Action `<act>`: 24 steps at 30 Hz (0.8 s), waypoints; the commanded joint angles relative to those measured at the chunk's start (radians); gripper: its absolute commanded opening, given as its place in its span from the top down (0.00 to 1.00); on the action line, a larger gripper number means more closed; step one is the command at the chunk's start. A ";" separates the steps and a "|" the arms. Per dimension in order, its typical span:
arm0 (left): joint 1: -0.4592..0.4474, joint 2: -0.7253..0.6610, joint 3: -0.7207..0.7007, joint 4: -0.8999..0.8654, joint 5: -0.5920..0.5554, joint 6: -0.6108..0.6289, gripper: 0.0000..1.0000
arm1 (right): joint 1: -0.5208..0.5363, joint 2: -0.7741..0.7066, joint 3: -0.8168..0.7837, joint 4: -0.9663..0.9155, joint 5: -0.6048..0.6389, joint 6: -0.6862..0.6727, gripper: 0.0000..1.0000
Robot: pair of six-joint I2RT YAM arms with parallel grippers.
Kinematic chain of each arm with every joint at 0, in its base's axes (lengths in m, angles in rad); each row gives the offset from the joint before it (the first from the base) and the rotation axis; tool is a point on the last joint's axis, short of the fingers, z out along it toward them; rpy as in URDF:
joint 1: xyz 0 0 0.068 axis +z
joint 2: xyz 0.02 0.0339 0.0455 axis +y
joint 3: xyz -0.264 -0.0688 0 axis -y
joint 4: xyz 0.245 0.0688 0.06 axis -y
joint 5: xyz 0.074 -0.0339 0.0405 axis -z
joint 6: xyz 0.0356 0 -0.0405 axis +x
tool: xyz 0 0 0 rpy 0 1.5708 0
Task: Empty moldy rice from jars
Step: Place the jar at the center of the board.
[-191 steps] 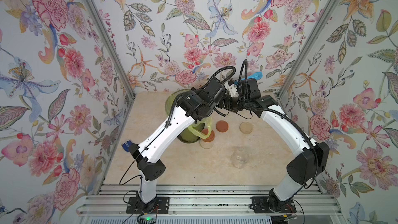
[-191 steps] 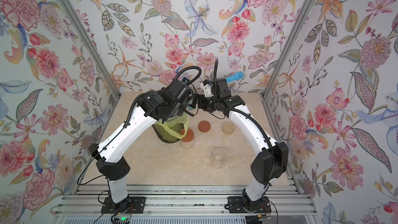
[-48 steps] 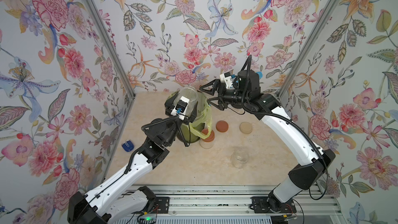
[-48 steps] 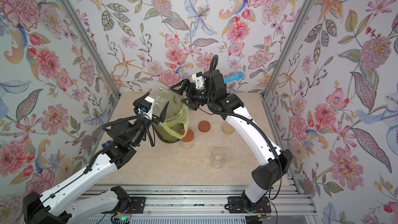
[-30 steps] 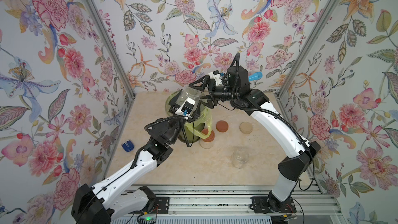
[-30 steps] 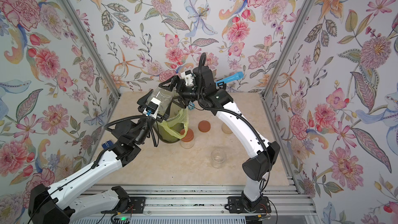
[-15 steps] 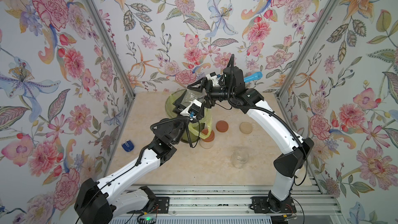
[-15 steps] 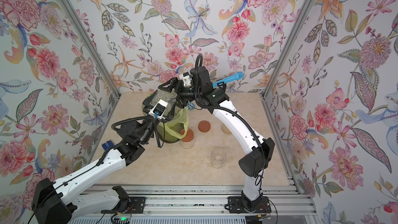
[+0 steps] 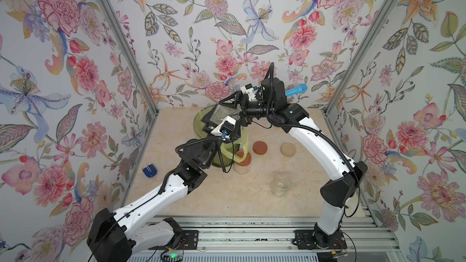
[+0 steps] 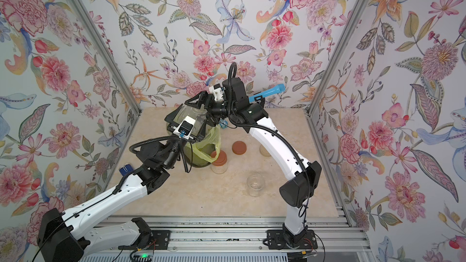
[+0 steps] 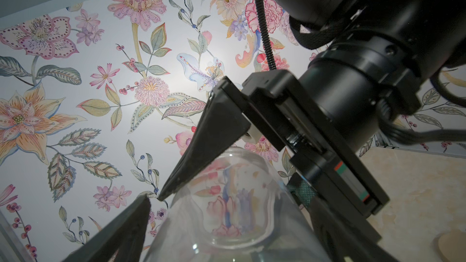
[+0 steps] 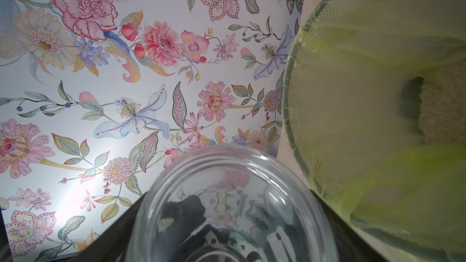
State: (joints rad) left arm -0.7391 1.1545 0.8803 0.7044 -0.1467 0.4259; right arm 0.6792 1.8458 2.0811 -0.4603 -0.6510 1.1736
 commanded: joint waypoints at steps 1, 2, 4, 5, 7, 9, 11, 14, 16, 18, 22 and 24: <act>-0.014 -0.031 0.016 0.037 -0.007 -0.026 0.00 | -0.003 -0.003 0.046 0.034 -0.014 -0.024 1.00; -0.014 -0.041 0.013 0.032 -0.008 -0.031 0.00 | -0.007 -0.002 0.049 0.034 -0.012 -0.027 1.00; -0.014 -0.058 0.005 0.018 -0.005 -0.045 0.00 | -0.018 0.002 0.054 0.034 -0.006 -0.034 1.00; -0.014 -0.068 0.002 0.008 0.000 -0.054 0.00 | -0.023 0.004 0.059 0.034 -0.003 -0.038 1.00; -0.014 -0.089 -0.001 -0.017 0.008 -0.073 0.00 | -0.026 0.010 0.070 0.033 0.002 -0.046 1.00; -0.014 -0.110 -0.004 -0.048 0.021 -0.091 0.00 | -0.056 0.016 0.079 0.034 0.005 -0.055 1.00; -0.016 -0.134 -0.004 -0.088 0.025 -0.104 0.00 | -0.072 0.021 0.088 0.034 0.009 -0.066 1.00; -0.017 -0.173 -0.015 -0.123 0.019 -0.118 0.00 | -0.090 0.023 0.087 0.033 0.014 -0.088 1.00; -0.017 -0.198 -0.018 -0.155 0.013 -0.125 0.00 | -0.101 0.020 0.077 0.032 0.019 -0.111 1.00; -0.017 -0.218 -0.015 -0.189 0.010 -0.136 0.00 | -0.111 0.011 0.062 0.026 0.031 -0.142 1.00; -0.017 -0.241 0.011 -0.290 0.018 -0.179 0.00 | -0.123 -0.027 0.014 -0.013 0.081 -0.249 1.00; -0.017 -0.240 0.036 -0.359 0.027 -0.207 0.00 | -0.125 -0.050 -0.021 -0.030 0.113 -0.311 1.00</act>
State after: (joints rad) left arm -0.7464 0.9211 0.8776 0.4580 -0.1345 0.2764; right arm 0.5575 1.8538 2.0869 -0.4847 -0.5816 0.9707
